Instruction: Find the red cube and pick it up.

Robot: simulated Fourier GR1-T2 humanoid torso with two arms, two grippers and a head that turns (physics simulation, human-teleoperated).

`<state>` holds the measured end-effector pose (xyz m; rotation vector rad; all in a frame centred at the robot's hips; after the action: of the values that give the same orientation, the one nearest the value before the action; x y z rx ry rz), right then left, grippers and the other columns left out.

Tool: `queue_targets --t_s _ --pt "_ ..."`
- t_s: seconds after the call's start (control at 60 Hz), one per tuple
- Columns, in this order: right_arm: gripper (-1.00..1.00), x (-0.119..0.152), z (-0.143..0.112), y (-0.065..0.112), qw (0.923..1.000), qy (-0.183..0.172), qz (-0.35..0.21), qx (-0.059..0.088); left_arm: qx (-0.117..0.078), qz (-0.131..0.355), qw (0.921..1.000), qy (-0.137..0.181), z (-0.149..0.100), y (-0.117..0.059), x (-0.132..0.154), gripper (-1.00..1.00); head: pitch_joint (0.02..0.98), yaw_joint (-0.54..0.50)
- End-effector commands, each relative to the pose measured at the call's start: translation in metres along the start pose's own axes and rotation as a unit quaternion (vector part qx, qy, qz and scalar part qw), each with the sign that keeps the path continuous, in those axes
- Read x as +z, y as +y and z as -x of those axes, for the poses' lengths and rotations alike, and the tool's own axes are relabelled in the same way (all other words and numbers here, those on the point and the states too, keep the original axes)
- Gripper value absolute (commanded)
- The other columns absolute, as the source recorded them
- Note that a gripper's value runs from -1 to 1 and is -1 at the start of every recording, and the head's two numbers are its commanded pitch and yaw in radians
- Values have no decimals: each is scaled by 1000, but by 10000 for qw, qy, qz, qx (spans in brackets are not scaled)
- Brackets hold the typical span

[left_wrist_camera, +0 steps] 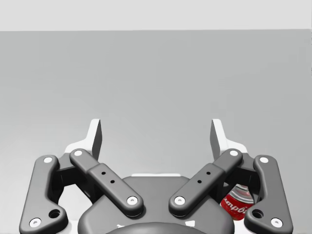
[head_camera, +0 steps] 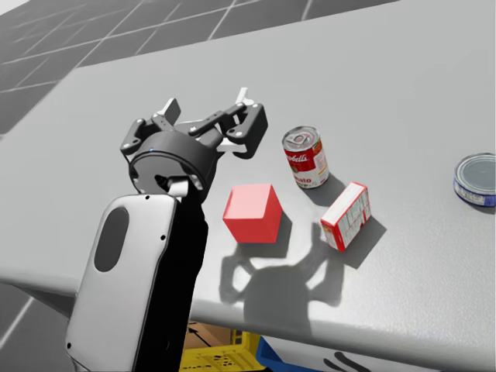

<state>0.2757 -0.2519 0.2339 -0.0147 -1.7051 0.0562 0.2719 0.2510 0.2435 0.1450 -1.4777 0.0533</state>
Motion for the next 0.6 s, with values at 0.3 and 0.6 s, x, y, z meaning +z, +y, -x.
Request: queue_targets --t_s 0.3,0.6 --pt "-1000 -1 0 -1 10000 23 14 -38 27 62 9986 517 39 15 83 -1000 853 446" --pt "-1000 -2 1 -1 10000 17 10 -48 297 425 9930 1065 89 10 102 -1000 846 448"
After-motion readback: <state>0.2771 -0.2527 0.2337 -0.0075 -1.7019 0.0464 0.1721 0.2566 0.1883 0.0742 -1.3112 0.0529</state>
